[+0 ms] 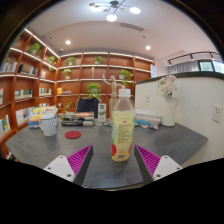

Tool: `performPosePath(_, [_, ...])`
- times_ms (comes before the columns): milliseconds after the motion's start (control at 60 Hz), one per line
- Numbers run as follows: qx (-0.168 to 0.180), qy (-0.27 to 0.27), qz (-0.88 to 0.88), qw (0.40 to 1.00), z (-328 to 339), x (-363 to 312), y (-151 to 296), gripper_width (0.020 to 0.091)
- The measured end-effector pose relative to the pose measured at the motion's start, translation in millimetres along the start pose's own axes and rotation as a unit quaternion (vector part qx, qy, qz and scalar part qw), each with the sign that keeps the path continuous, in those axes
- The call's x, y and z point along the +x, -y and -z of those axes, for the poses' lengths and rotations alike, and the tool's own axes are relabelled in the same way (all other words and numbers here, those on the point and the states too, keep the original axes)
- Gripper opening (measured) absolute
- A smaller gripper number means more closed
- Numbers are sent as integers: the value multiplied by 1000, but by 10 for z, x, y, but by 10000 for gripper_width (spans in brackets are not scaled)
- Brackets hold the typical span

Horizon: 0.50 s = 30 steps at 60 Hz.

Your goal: Pour water

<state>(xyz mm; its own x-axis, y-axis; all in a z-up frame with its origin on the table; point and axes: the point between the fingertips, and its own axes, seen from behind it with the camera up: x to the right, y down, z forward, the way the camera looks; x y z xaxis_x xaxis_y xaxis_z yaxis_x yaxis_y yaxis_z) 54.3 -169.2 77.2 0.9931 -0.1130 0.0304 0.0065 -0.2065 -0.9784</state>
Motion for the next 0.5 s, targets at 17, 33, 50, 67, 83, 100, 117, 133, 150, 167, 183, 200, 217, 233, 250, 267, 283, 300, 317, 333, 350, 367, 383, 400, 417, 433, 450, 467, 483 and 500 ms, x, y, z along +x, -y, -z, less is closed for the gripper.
performPosePath(17, [1, -4, -1, 1000, -25, 56, 5, 847])
performPosePath(33, [2, -7, -2, 1000, -53, 103, 13, 848])
performPosePath(50, [4, -8, -4, 1000, -91, 143, 25, 849])
performPosePath(67, [7, -8, -6, 1000, -129, 172, 37, 851])
performPosePath(83, [10, -7, -8, 1000, -171, 194, 54, 852])
performPosePath(100, [12, -5, -9, 1000, -210, 213, 72, 851])
performPosePath(117, [15, -2, -11, 1000, -248, 228, 93, 850])
performPosePath(133, [18, 0, -14, 1000, -293, 235, 113, 849])
performPosePath(150, [22, 3, -16, 1000, -332, 243, 138, 849])
performPosePath(167, [26, 6, -18, 999, -373, 245, 168, 850])
performPosePath(183, [30, 10, -19, 999, -413, 245, 202, 849])
performPosePath(200, [34, 14, -19, 999, -452, 241, 231, 851])
performPosePath(217, [38, 18, -20, 999, -489, 235, 255, 851])
performPosePath(233, [40, 21, -20, 999, -527, 233, 275, 851])
performPosePath(250, [41, 24, -21, 999, -564, 227, 292, 849])
performPosePath(267, [42, 25, -20, 999, -600, 225, 305, 848])
performPosePath(283, [42, 27, -20, 999, -636, 220, 315, 851])
performPosePath(300, [42, 27, -19, 999, -669, 220, 321, 850])
performPosePath(317, [41, 26, -19, 999, -703, 221, 325, 848])
performPosePath(333, [40, 24, -18, 999, -736, 225, 332, 846])
performPosePath(350, [40, 23, -17, 999, -765, 225, 341, 847])
performPosePath(367, [40, 22, -17, 999, -790, 222, 348, 845])
performPosePath(383, [41, 20, -16, 999, -813, 223, 354, 843])
performPosePath(400, [42, 18, -16, 999, -836, 217, 362, 837])
performPosePath(417, [44, 18, -16, 999, -857, 212, 371, 820])
performPosePath(433, [46, 17, -16, 999, -874, 208, 382, 792])
performPosePath(450, [47, 16, -16, 999, -892, 209, 389, 761])
performPosePath(467, [49, 15, -17, 999, -889, 191, 376, 727])
performPosePath(483, [52, 15, -16, 998, -897, 187, 382, 696])
performPosePath(500, [54, 14, -15, 998, -902, 182, 392, 671])
